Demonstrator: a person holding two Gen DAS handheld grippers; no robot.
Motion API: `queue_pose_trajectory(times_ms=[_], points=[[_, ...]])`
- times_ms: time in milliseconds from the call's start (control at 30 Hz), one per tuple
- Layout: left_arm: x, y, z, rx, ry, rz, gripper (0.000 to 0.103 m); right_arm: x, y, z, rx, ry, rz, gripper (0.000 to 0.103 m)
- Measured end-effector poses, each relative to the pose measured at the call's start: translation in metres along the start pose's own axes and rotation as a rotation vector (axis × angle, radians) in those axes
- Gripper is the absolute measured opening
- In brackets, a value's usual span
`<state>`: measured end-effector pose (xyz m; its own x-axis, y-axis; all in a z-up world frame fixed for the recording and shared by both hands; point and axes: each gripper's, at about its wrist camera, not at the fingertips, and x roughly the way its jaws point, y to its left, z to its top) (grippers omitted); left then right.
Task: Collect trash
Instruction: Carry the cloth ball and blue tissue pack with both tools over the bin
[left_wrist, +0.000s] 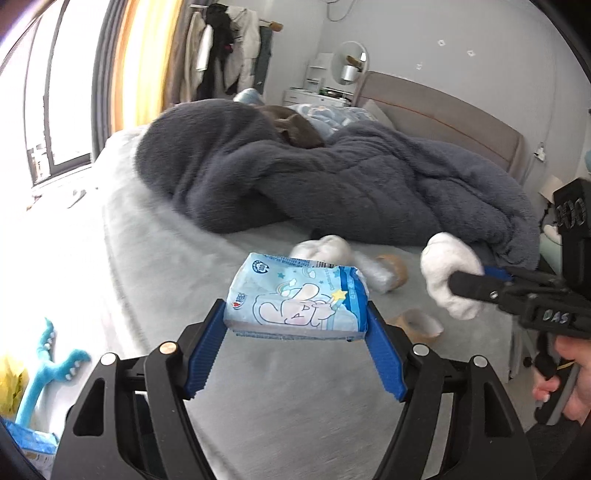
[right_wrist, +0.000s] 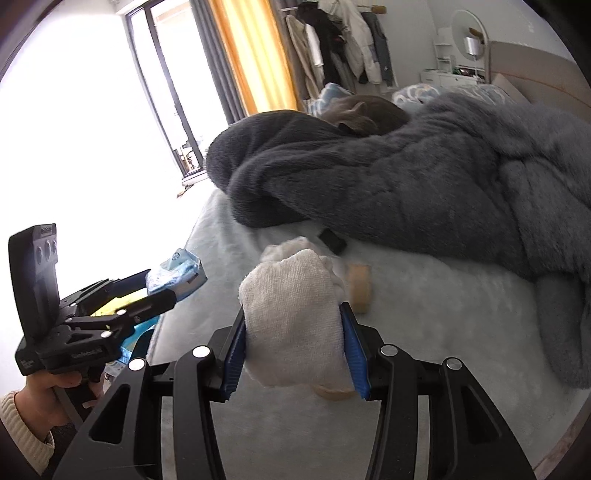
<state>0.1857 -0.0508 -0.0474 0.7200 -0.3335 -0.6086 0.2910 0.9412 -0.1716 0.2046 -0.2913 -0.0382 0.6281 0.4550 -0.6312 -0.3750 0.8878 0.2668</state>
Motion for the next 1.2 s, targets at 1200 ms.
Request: queue_pose_trajectory(times_ms=[1200], points=[[-0.035,0.195,-0.110,-0.293,0.326,0.288,0.075,0.104,0.205,0.003,-0.181,0.184,0.201,0.048]])
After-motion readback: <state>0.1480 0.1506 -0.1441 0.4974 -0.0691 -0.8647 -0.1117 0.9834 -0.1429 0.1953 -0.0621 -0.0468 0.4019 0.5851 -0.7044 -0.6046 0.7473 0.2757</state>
